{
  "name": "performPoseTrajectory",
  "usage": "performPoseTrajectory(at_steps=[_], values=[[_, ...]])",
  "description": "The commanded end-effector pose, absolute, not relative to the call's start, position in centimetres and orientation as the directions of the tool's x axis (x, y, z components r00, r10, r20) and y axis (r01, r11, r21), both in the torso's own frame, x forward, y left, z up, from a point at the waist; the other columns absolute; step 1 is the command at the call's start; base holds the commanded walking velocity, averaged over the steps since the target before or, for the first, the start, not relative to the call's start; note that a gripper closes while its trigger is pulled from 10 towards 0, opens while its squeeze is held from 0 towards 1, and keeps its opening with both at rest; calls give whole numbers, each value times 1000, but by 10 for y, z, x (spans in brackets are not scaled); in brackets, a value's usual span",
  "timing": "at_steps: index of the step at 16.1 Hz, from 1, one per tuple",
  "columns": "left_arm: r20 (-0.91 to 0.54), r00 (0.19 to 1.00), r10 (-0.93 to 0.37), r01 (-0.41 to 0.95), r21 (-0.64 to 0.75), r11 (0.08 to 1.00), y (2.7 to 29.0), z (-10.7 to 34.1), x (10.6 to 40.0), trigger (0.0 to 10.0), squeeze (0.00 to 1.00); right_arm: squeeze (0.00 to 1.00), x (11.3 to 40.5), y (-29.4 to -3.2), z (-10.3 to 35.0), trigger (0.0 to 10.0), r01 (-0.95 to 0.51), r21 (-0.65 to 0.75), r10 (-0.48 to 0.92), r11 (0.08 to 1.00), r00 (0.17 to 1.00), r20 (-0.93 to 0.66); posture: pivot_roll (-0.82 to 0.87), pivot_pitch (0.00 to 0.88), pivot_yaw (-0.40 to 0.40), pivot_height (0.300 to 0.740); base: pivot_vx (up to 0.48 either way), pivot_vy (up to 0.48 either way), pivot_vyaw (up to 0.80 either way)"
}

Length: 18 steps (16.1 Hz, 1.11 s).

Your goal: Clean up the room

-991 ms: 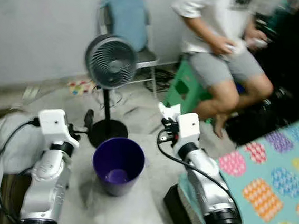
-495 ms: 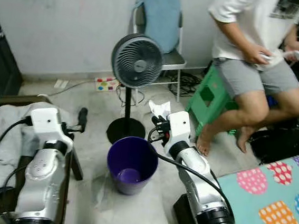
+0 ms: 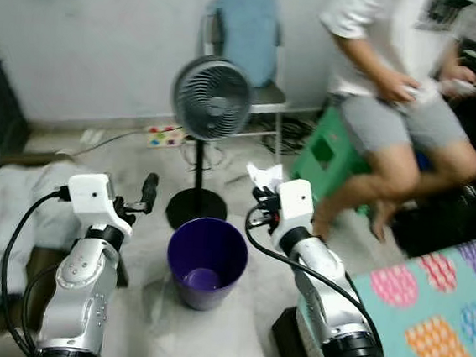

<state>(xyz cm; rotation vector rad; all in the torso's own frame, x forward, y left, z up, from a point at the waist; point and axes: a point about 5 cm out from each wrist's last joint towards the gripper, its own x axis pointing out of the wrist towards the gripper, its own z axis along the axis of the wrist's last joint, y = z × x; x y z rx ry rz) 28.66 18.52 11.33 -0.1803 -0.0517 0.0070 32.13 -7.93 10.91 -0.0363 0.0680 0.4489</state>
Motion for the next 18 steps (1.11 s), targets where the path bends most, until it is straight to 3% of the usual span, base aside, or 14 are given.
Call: performPoseTrajectory(at_steps=[1, 3, 18], values=[[59, 998, 15, -4, -179, 984, 187, 116, 286, 10000, 0, 0, 321, -77, 111, 10000, -446, -25, 443, 895, 894, -64, -77, 0, -68, 740, 244, 0, 800], [60, 998, 13, -2, -179, 984, 188, 116, 286, 10000, 0, 0, 322, -77, 111, 10000, -442, -17, 440, 897, 896, -65, -77, 0, -68, 740, 268, 0, 619], [63, 998, -2, 13, -180, 984, 186, 116, 287, 10000, 0, 0, 322, -77, 110, 10000, -445, -30, 442, 895, 894, -73, -76, 0, -70, 740, 218, 0, 0]])
